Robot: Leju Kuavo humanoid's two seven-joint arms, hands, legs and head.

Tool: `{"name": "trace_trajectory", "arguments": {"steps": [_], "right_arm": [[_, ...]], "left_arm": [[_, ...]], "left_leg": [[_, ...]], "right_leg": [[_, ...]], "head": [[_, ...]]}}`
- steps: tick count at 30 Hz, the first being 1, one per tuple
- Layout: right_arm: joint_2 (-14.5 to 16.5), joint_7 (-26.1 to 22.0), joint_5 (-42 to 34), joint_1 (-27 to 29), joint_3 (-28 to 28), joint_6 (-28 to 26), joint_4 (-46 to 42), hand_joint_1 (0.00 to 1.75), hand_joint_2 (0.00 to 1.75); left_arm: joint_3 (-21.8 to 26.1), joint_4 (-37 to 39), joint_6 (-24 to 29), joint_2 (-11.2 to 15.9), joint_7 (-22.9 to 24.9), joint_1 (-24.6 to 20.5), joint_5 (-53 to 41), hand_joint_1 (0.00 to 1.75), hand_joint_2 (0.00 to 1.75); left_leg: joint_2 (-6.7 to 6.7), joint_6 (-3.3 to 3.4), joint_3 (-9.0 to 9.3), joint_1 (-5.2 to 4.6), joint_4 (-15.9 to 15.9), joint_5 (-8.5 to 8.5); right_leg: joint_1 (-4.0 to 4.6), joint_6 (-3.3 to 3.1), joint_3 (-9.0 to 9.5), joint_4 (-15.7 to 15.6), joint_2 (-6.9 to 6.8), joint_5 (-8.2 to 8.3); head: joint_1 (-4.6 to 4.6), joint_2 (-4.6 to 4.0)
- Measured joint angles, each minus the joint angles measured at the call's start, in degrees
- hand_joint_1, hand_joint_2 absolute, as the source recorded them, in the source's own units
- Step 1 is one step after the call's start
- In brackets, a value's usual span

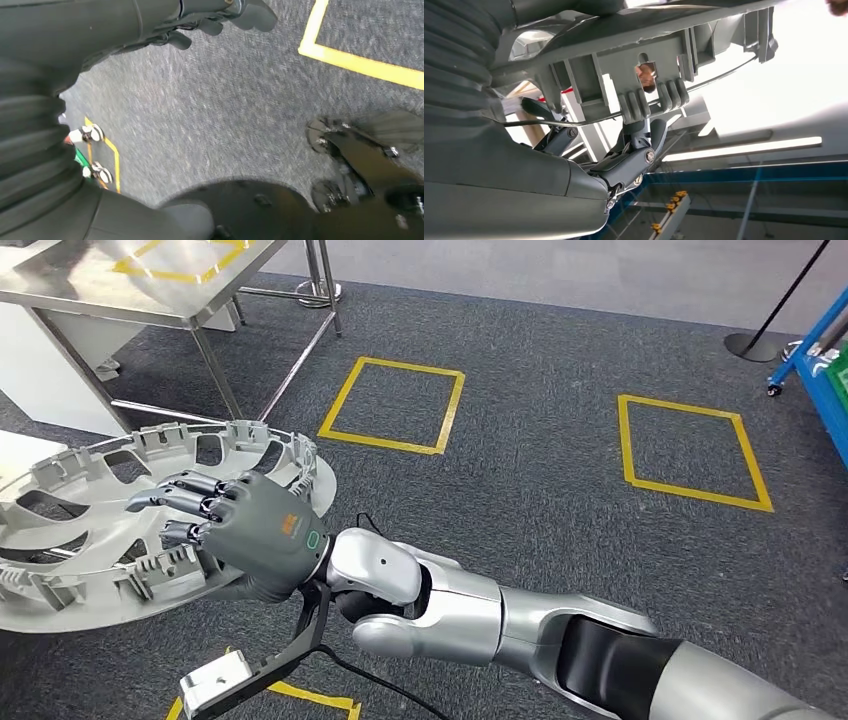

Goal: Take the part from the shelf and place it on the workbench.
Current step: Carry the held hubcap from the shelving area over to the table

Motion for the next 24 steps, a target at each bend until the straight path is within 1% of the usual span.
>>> {"name": "trace_trajectory", "arguments": {"steps": [1, 2, 3, 4, 5, 6, 7, 8, 9, 10, 11, 12, 13, 14, 15, 16, 17, 18, 19, 20, 21, 22, 23, 24], "right_arm": [[0.0, 0.0, 0.1, 0.0, 0.0, 0.0, 0.0, 1.75, 1.75], [0.0, 0.0, 0.1, 0.1, 0.0, 0.0, 0.0, 1.75, 1.75], [0.0, 0.0, 0.1, 0.1, 0.0, 0.0, 0.0, 1.75, 1.75], [-0.1, -0.1, 0.1, 0.2, 0.0, 0.0, 0.0, 1.75, 1.75], [-0.1, -0.1, 0.1, 0.2, 0.0, 0.1, 0.0, 1.75, 1.75], [-0.1, -0.1, 0.1, 0.2, 0.0, 0.1, 0.0, 1.75, 1.75], [-0.1, 0.0, 0.1, 0.2, 0.0, 0.1, 0.0, 1.75, 1.75], [-0.1, -0.1, 0.1, 0.2, 0.0, 0.1, 0.0, 1.75, 1.75], [-0.1, -0.1, 0.1, 0.1, 0.0, 0.1, 0.0, 1.75, 1.75], [-0.1, 0.0, 0.2, 0.1, 0.0, 0.1, -0.1, 1.75, 1.75], [-0.1, 0.0, 0.2, 0.1, -0.1, 0.1, -0.1, 1.75, 1.75], [0.0, 0.0, 0.2, 0.1, -0.1, 0.1, -0.1, 1.75, 1.75], [0.0, 0.1, 0.2, 0.1, -0.1, 0.2, -0.1, 1.75, 1.75], [-0.1, 0.2, 0.2, 0.1, -0.1, 0.2, -0.2, 1.75, 1.75], [-0.1, 0.3, 0.2, 0.1, -0.1, 0.2, -0.2, 1.75, 1.75], [-0.1, 0.3, 0.2, 0.1, -0.2, 0.2, -0.2, 1.75, 1.75], [-0.2, 0.4, 0.3, 0.2, -0.2, 0.2, -0.2, 1.75, 1.75], [-0.2, 0.5, 0.3, 0.2, -0.2, 0.2, -0.2, 1.75, 1.75], [-0.3, 0.5, 0.3, 0.2, -0.2, 0.3, -0.2, 1.75, 1.75], [-0.3, 0.5, 0.3, 0.2, -0.2, 0.3, -0.2, 1.75, 1.75], [-0.3, 0.5, 0.4, 0.2, -0.2, 0.3, -0.2, 1.75, 1.75], [-0.3, 0.5, 0.4, 0.2, -0.2, 0.4, -0.2, 1.75, 1.75], [-0.3, 0.4, 0.4, 0.1, -0.2, 0.4, -0.2, 1.75, 1.75], [-0.3, 0.4, 0.4, 0.1, -0.3, 0.4, -0.2, 1.75, 1.75]], "left_arm": [[0.0, 0.0, 0.0, 0.0, 0.0, -0.1, 0.0, 0.0, 1.75], [0.0, 0.0, 0.0, 0.0, 0.0, -0.1, -0.1, 0.0, 1.75], [0.0, 0.0, 0.0, 0.0, 0.0, -0.1, -0.1, 0.0, 1.75], [0.0, 0.0, 0.0, 0.1, 0.0, 0.0, -0.1, 0.0, 1.75], [0.0, 0.0, 0.0, 0.1, 0.0, 0.0, -0.1, 0.0, 1.75], [0.0, 0.0, 0.0, 0.2, 0.0, 0.0, -0.1, 0.0, 1.75], [0.0, 0.0, 0.0, 0.2, 0.0, -0.1, -0.1, 0.0, 1.75], [0.0, 0.0, 0.0, 0.2, 0.0, -0.1, -0.1, 0.0, 1.75], [0.0, 0.0, 0.0, 0.1, 0.0, -0.2, -0.1, 0.0, 1.75], [0.0, 0.0, 0.0, 0.1, 0.0, -0.2, -0.1, 0.0, 1.75], [0.0, 0.0, 0.0, 0.1, 0.1, -0.1, -0.1, 0.0, 1.75], [0.0, 0.0, 0.0, 0.1, 0.1, -0.1, -0.1, 0.0, 1.75], [0.0, 0.0, 0.0, 0.1, 0.2, 0.0, -0.1, 0.0, 1.75], [0.0, 0.0, 0.0, 0.1, 0.2, 0.0, -0.1, 0.0, 1.75], [0.0, 0.0, 0.0, 0.1, 0.2, -0.1, -0.1, 0.0, 1.75], [0.0, 0.0, 0.0, 0.1, 0.3, -0.2, -0.1, 0.0, 1.75], [0.0, 0.0, 0.0, 0.1, 0.3, -0.3, -0.1, 0.0, 1.75], [0.0, 0.0, 0.0, 0.1, 0.3, -0.3, -0.1, 0.0, 1.75], [0.1, 0.0, 0.0, 0.1, 0.3, -0.3, -0.1, 0.0, 1.75], [0.1, 0.0, 0.0, 0.1, 0.3, -0.2, -0.1, 0.0, 1.75], [0.1, 0.0, 0.0, 0.1, 0.4, -0.2, -0.1, 0.0, 1.75], [0.1, 0.0, 0.0, 0.1, 0.4, -0.2, -0.1, 0.0, 1.75], [0.1, 0.0, 0.0, 0.1, 0.4, -0.3, -0.1, 0.0, 1.75], [0.1, 0.0, 0.0, 0.1, 0.4, -0.4, -0.1, 0.0, 1.75]], "left_leg": [[0.71, -0.25, -1.65, 0.03, 3.7, -1.81], [0.99, -0.48, -3.02, 0.08, 6.9, -3.02], [1.15, -0.69, -3.59, 0.13, 8.5, -3.24], [1.35, -0.85, -3.11, 0.17, 8.1, -2.47], [1.76, -0.95, -1.52, 0.21, 5.4, -0.87], [2.78, -1.0, 0.7, 0.21, 1.5, 0.84], [4.03, -0.81, 2.68, 0.06, -2.1, 1.95], [4.86, -0.36, 4.0, -0.04, -4.6, 2.58], [5.36, 0.15, 4.55, -0.15, -5.8, 2.67], [5.07, 0.76, 4.48, -0.29, -5.9, 2.55], [4.35, 1.28, 4.32, -0.26, -5.9, 2.68], [3.81, 1.64, 4.25, -0.21, -5.9, 2.79], [3.23, 2.0, 4.2, -0.11, -6.0, 2.94], [2.68, 2.33, 4.15, 0.03, -6.1, 3.11], [2.11, 2.57, 4.02, 0.14, -6.1, 3.24], [1.49, 2.74, 3.86, 0.16, -6.1, 3.35], [0.83, 2.84, 3.71, 0.16, -6.1, 3.44], [0.14, 2.85, 3.6, 0.15, -6.1, 3.52], [-0.6, 2.8, 3.54, 0.15, -6.0, 3.6], [-1.34, 2.7, 3.53, 0.15, -6.0, 3.68], [-2.08, 2.55, 3.51, 0.18, -6.0, 3.78], [-2.76, 2.32, 3.4, 0.17, -6.0, 3.9], [-3.44, 2.02, 3.2, 0.21, -5.9, 4.05], [-4.04, 1.66, 2.96, 0.3, -6.0, 4.25]], "right_leg": [[0.03, -0.15, -0.04, 0.0, -0.71, -0.02], [0.05, -0.18, -0.08, 0.0, -1.44, -0.05], [0.05, -0.18, -0.1, 0.0, -2.14, -0.07], [0.02, -0.14, -0.12, 0.1, -2.8, -0.11], [-0.04, -0.03, -0.12, 0.2, -3.42, -0.18], [-0.04, 0.18, -0.11, 0.4, -3.98, -0.33], [0.1, 0.49, -0.19, 0.7, -4.47, -0.56], [0.28, 0.8, -0.27, 1.0, -4.95, -0.77], [0.52, 1.07, -0.33, 1.3, -5.38, -0.92], [0.67, 1.3, -0.36, 1.4, -5.84, -0.99], [0.69, 1.51, -0.3, 1.4, -6.35, -1.04], [0.55, 1.84, -0.31, 1.6, -6.06, -1.28], [0.37, 2.21, -0.55, 2.4, -5.01, -1.95], [0.19, 2.58, -1.27, 4.2, -3.58, -3.17], [0.02, 2.88, -2.56, 7.2, -1.92, -4.83], [-0.04, 3.04, -4.25, 10.8, -0.89, -6.6], [-0.06, 3.13, -5.91, 14.2, -0.51, -7.92], [-0.08, 3.13, -6.99, 16.3, -0.35, -8.36], [-0.09, 3.03, -7.07, 16.4, -0.25, -7.69], [-0.13, 2.84, -6.14, 14.4, 0.02, -6.09], [-0.19, 2.56, -4.38, 10.7, 0.87, -4.03], [-0.26, 2.23, -2.61, 7.0, 2.3, -2.53], [-0.3, 2.04, -1.29, 4.0, 3.58, -1.57], [-0.27, 1.93, -0.57, 2.2, 4.54, -1.23]], "head": [[-0.05, 0.0], [-0.05, 0.0], [-0.05, 0.0], [-0.06, 0.0], [-0.06, 0.0], [-0.06, 0.0], [-0.14, 0.0], [-0.1, 0.0], [-0.07, 0.0], [-0.03, 0.0], [0.07, 0.0], [0.06, 0.0], [0.07, 0.0], [0.17, 0.0], [0.29, 0.0], [0.38, 0.0], [0.48, 0.0], [0.49, 0.0], [0.5, 0.0], [0.51, 0.0], [0.52, 0.0], [0.48, 0.0], [0.46, 0.0], [0.43, 0.0]]}}
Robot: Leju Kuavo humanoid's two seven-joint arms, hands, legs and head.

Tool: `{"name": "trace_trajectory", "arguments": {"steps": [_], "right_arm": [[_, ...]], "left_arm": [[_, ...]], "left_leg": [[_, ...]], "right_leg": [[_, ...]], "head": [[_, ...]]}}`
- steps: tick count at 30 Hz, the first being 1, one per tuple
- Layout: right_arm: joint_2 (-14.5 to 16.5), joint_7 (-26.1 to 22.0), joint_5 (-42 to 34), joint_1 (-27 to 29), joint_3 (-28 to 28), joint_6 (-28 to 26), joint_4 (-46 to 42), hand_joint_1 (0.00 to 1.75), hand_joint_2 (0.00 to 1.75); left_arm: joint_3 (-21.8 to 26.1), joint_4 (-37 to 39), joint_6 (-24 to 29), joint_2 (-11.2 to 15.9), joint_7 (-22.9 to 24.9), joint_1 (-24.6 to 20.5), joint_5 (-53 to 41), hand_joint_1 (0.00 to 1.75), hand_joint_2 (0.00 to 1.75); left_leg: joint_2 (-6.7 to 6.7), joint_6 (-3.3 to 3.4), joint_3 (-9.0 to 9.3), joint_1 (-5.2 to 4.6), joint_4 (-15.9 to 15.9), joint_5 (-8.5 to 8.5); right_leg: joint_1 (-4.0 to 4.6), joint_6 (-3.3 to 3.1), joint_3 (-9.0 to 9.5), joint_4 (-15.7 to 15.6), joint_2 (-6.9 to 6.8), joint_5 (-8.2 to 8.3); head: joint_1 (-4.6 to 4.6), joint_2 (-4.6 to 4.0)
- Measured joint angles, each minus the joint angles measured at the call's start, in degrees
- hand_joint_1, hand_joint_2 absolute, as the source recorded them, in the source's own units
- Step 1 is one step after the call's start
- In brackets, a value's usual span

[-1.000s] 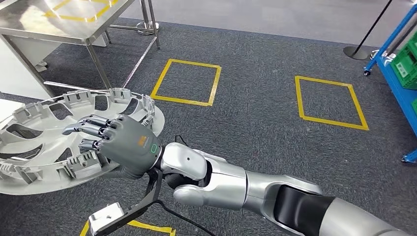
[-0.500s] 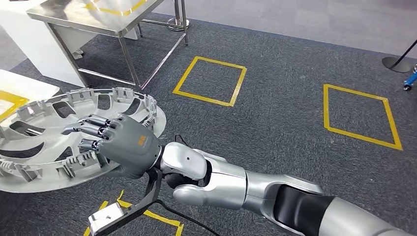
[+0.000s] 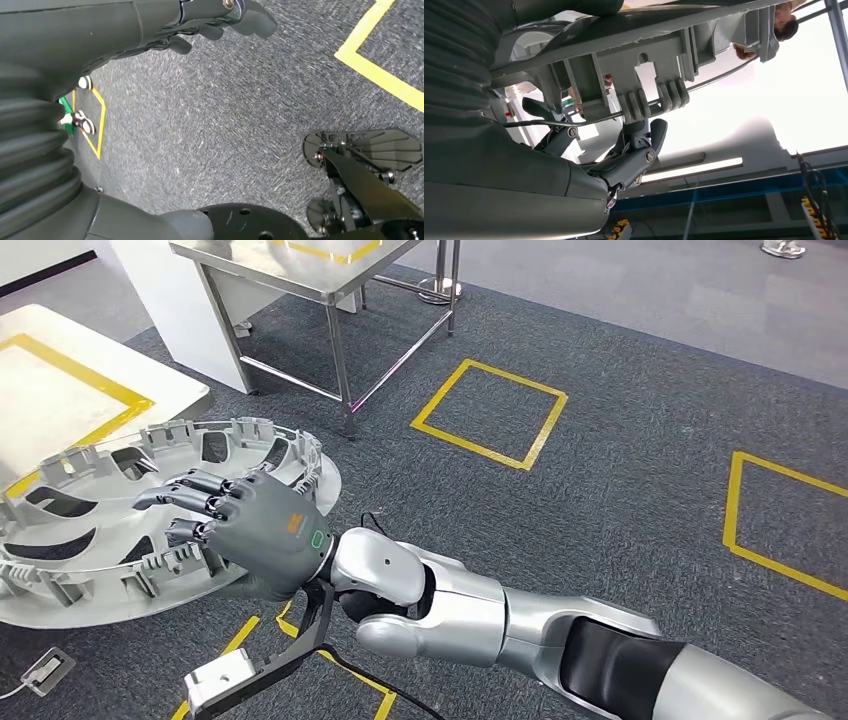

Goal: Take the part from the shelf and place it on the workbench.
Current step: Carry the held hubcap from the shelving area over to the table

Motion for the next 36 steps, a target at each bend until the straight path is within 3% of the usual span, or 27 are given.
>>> {"name": "trace_trajectory", "arguments": {"steps": [1, 3, 5, 7, 9, 10, 11, 13, 15, 16, 18, 20, 22, 23, 24, 25, 26, 27, 29, 31, 33, 34, 36], "right_arm": [[0.0, 0.0, 0.0, -0.1, 0.0, 0.0, 0.0, 1.75, 1.75], [0.1, 0.0, 0.1, -0.3, -0.1, 0.0, 0.0, 1.75, 1.75], [0.3, 0.0, 0.1, -0.4, -0.1, 0.1, 0.0, 1.75, 1.75], [0.3, 0.0, 0.1, -0.5, -0.1, 0.1, 0.0, 1.75, 1.75], [0.3, 0.0, 0.0, -0.5, -0.1, 0.2, 0.0, 1.75, 1.75], [0.2, 0.0, -0.1, -0.5, -0.1, 0.2, 0.0, 1.75, 1.75], [0.2, 0.1, -0.1, -0.5, -0.1, 0.2, 0.0, 1.75, 1.75], [0.2, 0.1, -0.2, -0.5, -0.1, 0.2, 0.0, 1.75, 1.75], [0.2, 0.1, -0.3, -0.6, -0.1, 0.2, 0.0, 1.75, 1.75], [0.2, 0.1, -0.3, -0.7, -0.1, 0.2, 0.0, 1.75, 1.75], [0.2, 0.1, -0.3, -0.8, -0.1, 0.2, 0.0, 1.75, 1.75], [0.2, 0.0, -0.3, -0.9, -0.1, 0.2, 0.0, 1.75, 1.75], [0.2, 0.0, -0.3, -1.0, -0.1, 0.3, 0.0, 1.75, 1.75], [0.1, 0.0, -0.3, -1.0, -0.1, 0.3, 0.0, 1.75, 1.75], [0.1, 0.1, -0.3, -1.0, -0.1, 0.3, 0.0, 1.75, 1.75], [0.0, 0.1, -0.3, -1.0, -0.1, 0.3, 0.0, 1.75, 1.75], [0.0, 0.1, -0.3, -1.0, -0.1, 0.3, 0.0, 1.75, 1.75], [0.0, 0.1, -0.4, -1.0, -0.1, 0.3, 0.0, 1.75, 1.75], [0.0, 0.2, -0.3, -1.2, -0.1, 0.3, 0.0, 1.75, 1.75], [0.0, 0.4, -0.1, -1.4, -0.1, 0.3, 0.0, 1.75, 1.75], [0.1, 0.6, 0.1, -1.6, -0.1, 0.3, 0.0, 1.75, 1.75], [0.2, 0.6, 0.1, -1.7, -0.1, 0.3, 0.0, 1.75, 1.75], [0.5, 0.6, 0.1, -1.7, 0.0, 0.3, 0.0, 1.75, 1.75]], "left_arm": [[0.0, 0.0, 0.0, 0.0, 0.0, 0.0, 0.0, 0.0, 1.75], [0.0, 0.0, 0.0, 0.0, 0.1, 0.1, 0.0, 0.0, 1.75], [0.0, 0.0, 0.0, 0.1, 0.2, 0.2, 0.0, 0.0, 1.75], [0.1, 0.0, 0.1, 0.1, 0.3, 0.1, 0.0, 0.0, 1.75], [0.1, 0.0, 0.1, 0.1, 0.4, 0.0, 0.0, 0.0, 1.75], [0.1, 0.0, 0.1, 0.1, 0.5, 0.1, 0.0, 0.0, 1.75], [0.1, 0.0, 0.1, 0.2, 0.6, 0.1, 0.0, 0.0, 1.75], [0.2, 0.0, 0.1, 0.2, 0.7, 0.1, 0.1, 0.0, 1.75], [0.4, -0.1, 0.1, 0.2, 0.6, -0.1, 0.1, 0.0, 1.75], [0.5, -0.1, 0.2, 0.1, 0.5, -0.1, 0.2, 0.0, 1.75], [0.5, -0.1, 0.2, 0.1, 0.4, 0.0, 0.2, 0.0, 1.75], [0.5, -0.1, 0.2, 0.2, 0.4, 0.1, 0.2, 0.0, 1.75], [0.6, -0.1, 0.2, 0.2, 0.3, -0.1, 0.2, 0.0, 1.75], [0.6, -0.1, 0.2, 0.2, 0.2, -0.1, 0.3, 0.0, 1.75], [0.6, -0.1, 0.1, 0.2, 0.2, -0.2, 0.4, 0.0, 1.75], [0.7, -0.1, 0.1, 0.2, 0.1, -0.2, 0.5, 0.0, 1.75], [0.8, -0.1, 0.1, 0.2, 0.1, -0.1, 0.6, 0.0, 1.75], [0.9, -0.1, 0.1, 0.2, 0.1, -0.1, 0.6, 0.0, 1.75], [1.0, -0.1, 0.0, 0.1, 0.1, -0.2, 0.6, 0.0, 1.75], [1.0, -0.1, 0.0, 0.1, 0.1, -0.3, 0.6, 0.0, 1.75], [1.0, -0.2, -0.1, 0.2, 0.1, -0.2, 0.4, 0.0, 1.75], [1.0, -0.1, -0.1, 0.2, 0.1, -0.1, 0.4, 0.0, 1.75], [1.1, -0.1, 0.0, 0.3, 0.2, 0.0, 0.2, 0.0, 1.75]], "left_leg": [[-0.59, -0.44, -0.23, 0.11, -0.1, 0.23], [-1.29, -1.28, -0.59, 0.32, -0.4, 0.58], [0.87, -1.73, -1.62, 0.05, 1.4, -0.72], [4.0, -1.9, -4.36, -0.18, 7.5, -4.17], [5.01, -2.19, -6.97, -0.12, 13.8, -6.54], [5.21, -2.32, -7.06, -0.1, 14.6, -6.32], [5.47, -2.42, -6.05, -0.06, 13.1, -5.17], [7.33, -2.43, -1.91, -0.18, 6.0, -2.3], [8.77, -1.62, 0.78, -0.4, 1.0, -1.15], [8.82, -1.08, 0.98, -0.56, 0.3, -1.34], [7.69, -0.12, 0.69, -0.51, 0.2, -1.07], [6.73, 0.61, 0.57, -0.32, 0.1, -0.76], [5.72, 1.1, 0.35, -0.16, 0.0, -0.54], [5.16, 1.23, 0.2, -0.15, 0.0, -0.47], [4.51, 1.27, 0.07, -0.15, 0.0, -0.41], [3.83, 1.26, -0.01, -0.16, 0.1, -0.35], [3.11, 1.19, -0.04, -0.15, 0.1, -0.29], [2.37, 1.08, -0.04, -0.15, 0.1, -0.21], [1.04, 0.7, -0.21, -0.11, 0.2, 0.01], [-0.13, -0.04, -0.64, 0.07, 0.1, 0.43], [-1.22, -0.95, -0.94, 0.25, -0.3, 0.93], [-0.87, -1.27, -1.11, 0.25, -0.3, 0.88], [1.73, -1.77, -2.41, 0.02, 2.2, -0.9]], "right_leg": [[0.11, -0.07, 0.1, -0.5, 0.23, -0.16], [0.11, -0.45, 0.34, -1.0, -1.05, 0.21], [-0.11, -1.2, 0.73, -1.6, -2.53, 0.69], [-0.06, -1.66, 0.77, -1.9, -4.05, 0.86], [0.06, -1.8, 0.71, -1.8, -5.68, 0.8], [0.07, -1.82, 0.7, -1.7, -6.44, 0.75], [0.04, -1.76, 0.69, -1.7, -7.11, 0.68], [0.1, -1.37, 0.65, -1.2, -8.32, 0.34], [0.44, -0.77, 0.51, -0.7, -9.28, -0.07], [0.65, -0.5, 0.48, -0.6, -9.71, -0.14], [0.66, 0.03, 0.51, -0.6, -10.24, -0.22], [0.37, 0.74, -0.17, 1.1, -8.62, -1.64], [0.11, 1.27, -2.82, 7.1, -5.95, -5.02], [0.06, 1.37, -4.61, 10.9, -5.25, -6.72], [0.04, 1.4, -6.09, 13.9, -4.92, -7.69], [0.03, 1.34, -6.76, 15.2, -4.78, -7.61], [0.03, 1.17, -6.31, 14.1, -4.65, -6.4], [0.02, 0.93, -4.86, 11.1, -4.27, -4.38], [-0.05, 0.34, -1.3, 3.3, -2.04, -1.07], [0.06, 0.05, 0.18, -0.3, -0.41, -0.32], [0.18, -0.26, 0.32, -0.7, -1.15, -0.16], [0.09, -0.58, 0.49, -1.0, -1.8, 0.08], [-0.15, -1.23, 0.84, -1.7, -3.19, 0.56]], "head": [[-0.02, 0.0], [-0.01, 0.0], [-0.26, 0.0], [-0.5, 0.0], [-0.51, 0.0], [-0.51, 0.0], [-0.52, 0.0], [-0.55, 0.0], [-0.5, 0.0], [-0.46, 0.0], [-0.36, 0.0], [-0.32, 0.0], [-0.17, 0.0], [-0.1, 0.0], [-0.08, 0.0], [-0.08, 0.0], [-0.08, 0.0], [-0.08, 0.0], [-0.09, 0.0], [-0.06, 0.0], [0.0, 0.0], [0.01, 0.0], [-0.19, 0.0]]}}
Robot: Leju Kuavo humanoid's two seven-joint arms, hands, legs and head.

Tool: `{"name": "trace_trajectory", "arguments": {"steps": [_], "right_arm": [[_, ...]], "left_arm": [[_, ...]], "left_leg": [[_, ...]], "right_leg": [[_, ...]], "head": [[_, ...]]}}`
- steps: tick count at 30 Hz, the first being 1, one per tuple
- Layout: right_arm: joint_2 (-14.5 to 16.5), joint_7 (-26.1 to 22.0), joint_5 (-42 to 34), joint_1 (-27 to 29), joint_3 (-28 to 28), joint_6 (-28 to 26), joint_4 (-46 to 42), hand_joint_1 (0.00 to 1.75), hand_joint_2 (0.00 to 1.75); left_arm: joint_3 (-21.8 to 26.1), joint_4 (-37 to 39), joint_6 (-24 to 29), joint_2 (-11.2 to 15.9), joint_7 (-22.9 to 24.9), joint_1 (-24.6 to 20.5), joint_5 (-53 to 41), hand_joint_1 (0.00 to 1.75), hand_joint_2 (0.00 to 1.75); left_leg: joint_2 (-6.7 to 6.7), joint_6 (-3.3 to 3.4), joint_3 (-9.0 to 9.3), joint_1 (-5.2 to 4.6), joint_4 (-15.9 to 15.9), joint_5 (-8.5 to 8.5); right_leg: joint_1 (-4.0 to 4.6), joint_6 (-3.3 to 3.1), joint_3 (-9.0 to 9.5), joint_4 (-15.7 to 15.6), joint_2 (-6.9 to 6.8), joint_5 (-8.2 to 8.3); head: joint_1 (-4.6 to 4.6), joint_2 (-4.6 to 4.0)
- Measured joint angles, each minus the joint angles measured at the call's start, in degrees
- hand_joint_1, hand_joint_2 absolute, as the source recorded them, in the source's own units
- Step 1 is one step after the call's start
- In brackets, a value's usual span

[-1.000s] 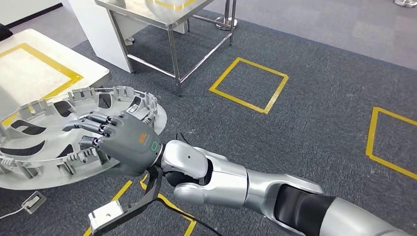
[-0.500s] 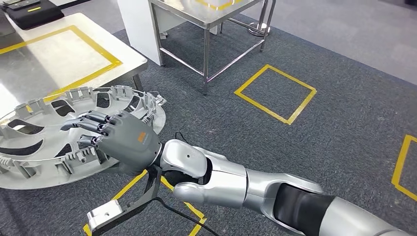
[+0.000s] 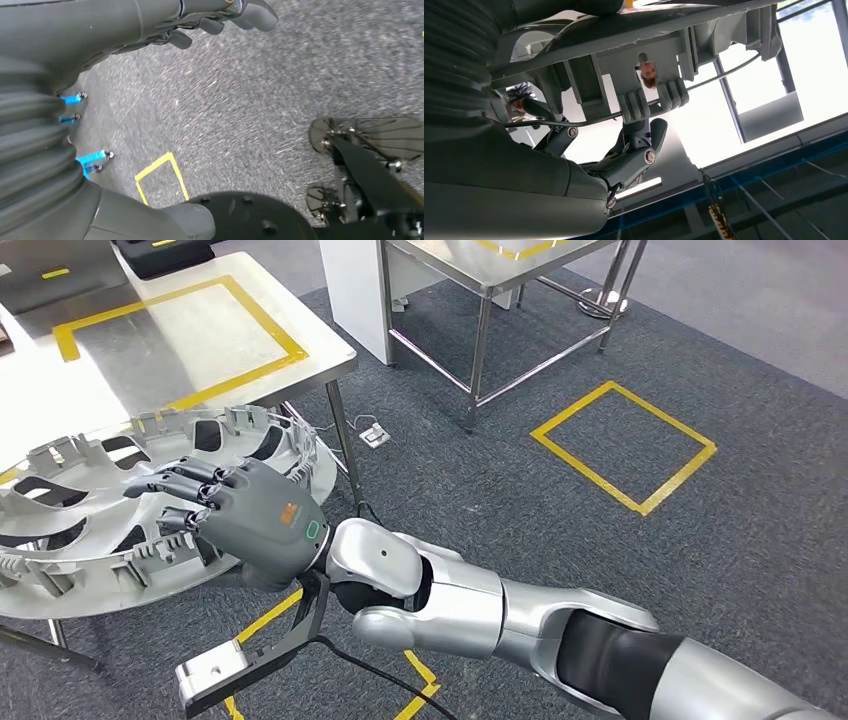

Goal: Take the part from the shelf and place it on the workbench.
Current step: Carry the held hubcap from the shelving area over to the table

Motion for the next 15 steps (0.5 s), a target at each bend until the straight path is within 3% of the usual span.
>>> {"name": "trace_trajectory", "arguments": {"steps": [2, 4, 5, 6, 8, 9, 12, 15], "right_arm": [[0.1, 0.1, 0.0, 0.1, 0.0, 0.0, 0.0, 1.75, 1.75], [0.0, 0.2, 0.1, 0.3, 0.0, -0.1, 0.0, 1.75, 1.75], [0.0, 0.3, 0.0, 0.4, 0.0, -0.2, 0.0, 1.75, 1.75], [0.1, 0.4, 0.0, 0.4, 0.0, -0.2, 0.0, 1.75, 1.75], [0.1, 0.6, 0.0, 0.4, 0.0, -0.3, 0.0, 1.75, 1.75], [0.1, 0.6, 0.1, 0.4, 0.0, -0.4, 0.0, 1.75, 1.75], [0.1, 0.6, 0.2, 0.5, 0.0, -0.8, 0.0, 1.75, 1.75], [0.1, 0.6, 0.3, 0.6, 0.0, -1.1, 0.0, 1.75, 1.75]], "left_arm": [[0.0, 0.0, 0.0, 0.0, 0.0, -0.2, -0.1, 0.0, 1.75], [0.1, 0.0, 0.1, 0.0, 0.1, -0.2, -0.1, 0.0, 1.75], [0.2, 0.0, 0.1, 0.0, 0.1, -0.2, -0.1, 0.0, 1.75], [0.3, 0.0, 0.2, 0.0, 0.1, -0.1, -0.1, 0.0, 1.75], [0.3, -0.1, 0.2, 0.1, 0.2, -0.1, -0.1, 0.0, 1.75], [0.3, -0.1, 0.2, 0.1, 0.2, -0.1, -0.1, 0.0, 1.75], [0.4, -0.1, 0.3, 0.0, 0.2, 0.0, -0.1, 0.0, 1.75], [0.4, -0.1, 0.3, 0.0, 0.1, 0.2, -0.1, 0.0, 1.75]], "left_leg": [[2.82, -0.41, -3.02, -0.11, 6.9, -3.56], [3.52, -0.72, -5.16, -0.07, 12.2, -5.25], [3.63, -0.81, -4.8, -0.06, 12.0, -4.65], [3.81, -0.82, -3.25, -0.03, 9.5, -3.18], [4.63, -0.54, 1.0, -0.14, 2.1, -0.69], [4.92, -0.1, 2.47, -0.2, -0.5, -0.15], [4.85, 1.31, 3.11, -0.41, -1.9, -0.16], [4.74, 1.72, 3.12, -0.5, -2.2, 0.11]], "right_leg": [[0.13, -0.34, 0.03, -0.1, -1.46, 0.05], [0.23, -0.45, 0.01, 0.0, -2.8, -0.05], [0.23, -0.42, 0.0, 0.1, -3.28, -0.11], [0.21, -0.33, 0.0, 0.3, -3.66, -0.21], [0.3, 0.09, -0.1, 0.7, -4.26, -0.52], [0.44, 0.35, -0.2, 0.9, -4.45, -0.65], [0.75, 0.92, -0.41, 1.0, -4.7, -0.7], [0.81, -0.49, -0.42, 0.8, -4.71, -0.55]], "head": [[-0.14, 0.0], [-0.13, 0.0], [-0.14, 0.0], [-0.15, 0.0], [-0.18, 0.0], [-0.17, 0.0], [-0.16, 0.0], [-0.08, 0.0]]}}
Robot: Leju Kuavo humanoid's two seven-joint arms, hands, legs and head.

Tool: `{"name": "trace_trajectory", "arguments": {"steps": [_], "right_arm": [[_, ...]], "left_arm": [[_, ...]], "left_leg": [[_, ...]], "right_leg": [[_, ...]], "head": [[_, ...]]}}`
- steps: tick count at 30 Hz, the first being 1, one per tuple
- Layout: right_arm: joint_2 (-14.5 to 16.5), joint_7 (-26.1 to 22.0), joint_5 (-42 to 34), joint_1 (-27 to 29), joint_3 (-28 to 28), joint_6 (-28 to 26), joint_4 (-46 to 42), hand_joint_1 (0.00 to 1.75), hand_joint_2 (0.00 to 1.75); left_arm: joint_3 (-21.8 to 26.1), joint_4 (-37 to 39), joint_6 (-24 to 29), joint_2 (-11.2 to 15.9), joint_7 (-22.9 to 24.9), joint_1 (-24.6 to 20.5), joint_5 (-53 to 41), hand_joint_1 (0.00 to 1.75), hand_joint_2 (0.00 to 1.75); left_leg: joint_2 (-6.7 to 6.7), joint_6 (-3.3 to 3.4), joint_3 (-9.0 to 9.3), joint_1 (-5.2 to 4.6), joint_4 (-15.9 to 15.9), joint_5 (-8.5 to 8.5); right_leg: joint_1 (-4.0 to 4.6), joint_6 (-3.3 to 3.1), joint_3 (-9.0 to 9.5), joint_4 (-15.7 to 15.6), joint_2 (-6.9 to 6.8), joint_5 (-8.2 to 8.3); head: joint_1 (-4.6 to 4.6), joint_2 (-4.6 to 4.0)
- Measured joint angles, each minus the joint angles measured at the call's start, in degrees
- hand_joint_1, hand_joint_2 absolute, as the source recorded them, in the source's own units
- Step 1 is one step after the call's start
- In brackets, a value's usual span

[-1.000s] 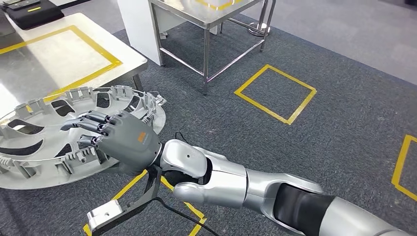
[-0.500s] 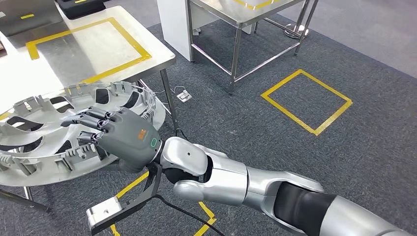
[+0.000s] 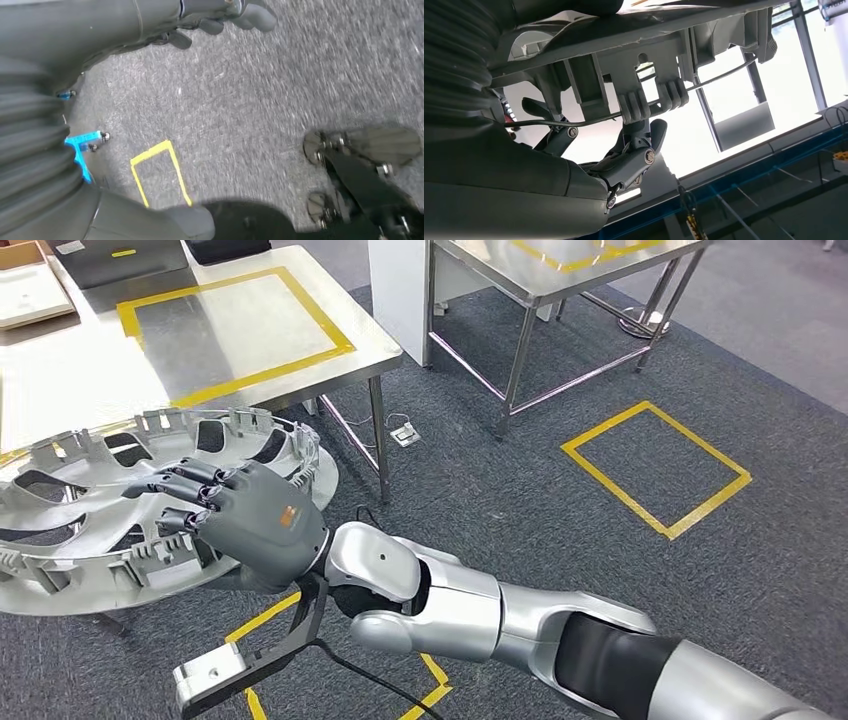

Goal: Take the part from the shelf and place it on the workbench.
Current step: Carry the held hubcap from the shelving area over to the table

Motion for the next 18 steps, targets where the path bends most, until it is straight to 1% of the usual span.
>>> {"name": "trace_trajectory", "arguments": {"steps": [1, 2, 8, 10, 13, 18], "right_arm": [[0.0, 0.0, 0.1, 0.0, 0.0, -0.1, 0.0, 1.75, 1.75], [0.0, 0.0, 0.2, 0.0, 0.0, -0.2, 0.0, 1.75, 1.75], [0.0, 0.0, 0.8, 0.1, -0.2, -1.1, 0.0, 1.75, 1.75], [0.0, 0.0, 1.0, 0.1, -0.2, -1.3, 0.0, 1.75, 1.75], [0.0, 0.0, 1.1, 0.2, -0.5, -1.8, 0.0, 1.75, 1.75], [0.0, -0.1, 1.1, 0.2, -0.7, -2.4, 0.0, 1.75, 1.75]], "left_arm": [[0.0, 0.0, 0.0, 0.0, 0.0, 0.0, 0.0, 0.0, 1.75], [0.0, 0.0, 0.0, 0.0, -0.1, 0.0, 0.0, 0.0, 1.75], [0.0, 0.0, 0.0, 0.0, -0.1, 0.0, -0.1, 0.0, 1.75], [0.0, 0.0, 0.0, 0.0, 0.0, 0.0, -0.1, 0.0, 1.75], [0.0, 0.0, 0.0, 0.0, 0.0, 0.0, -0.1, 0.0, 1.75], [0.0, 0.0, 0.2, 0.0, 0.0, -0.1, -0.2, 0.0, 1.75]], "left_leg": [[-0.02, 0.07, -0.01, -0.03, 0.0, 0.01], [-0.02, 0.15, -0.02, -0.06, 0.0, 0.01], [0.14, 0.65, -0.17, -0.21, 0.0, 0.12], [0.14, 0.7, -0.2, -0.23, 0.1, 0.16], [0.14, 0.68, -0.21, -0.23, 0.1, 0.23], [0.15, 0.5, -0.22, -0.21, 0.0, 0.36]], "right_leg": [[0.03, -0.4, 0.03, -0.1, 0.01, 0.16], [0.04, -0.36, 0.07, -0.2, 0.02, 0.23], [-0.12, 1.55, 0.13, -0.8, 0.12, 0.76], [-0.17, 1.97, 0.12, -0.8, 0.12, 0.82], [-0.14, 2.07, 0.08, -0.7, 0.12, 0.86], [-0.1, 2.06, -0.07, -0.5, 0.13, 0.86]], "head": [[0.06, 0.0], [0.05, 0.0], [0.04, 0.0], [0.03, 0.0], [0.03, 0.0], [0.03, 0.0]]}}
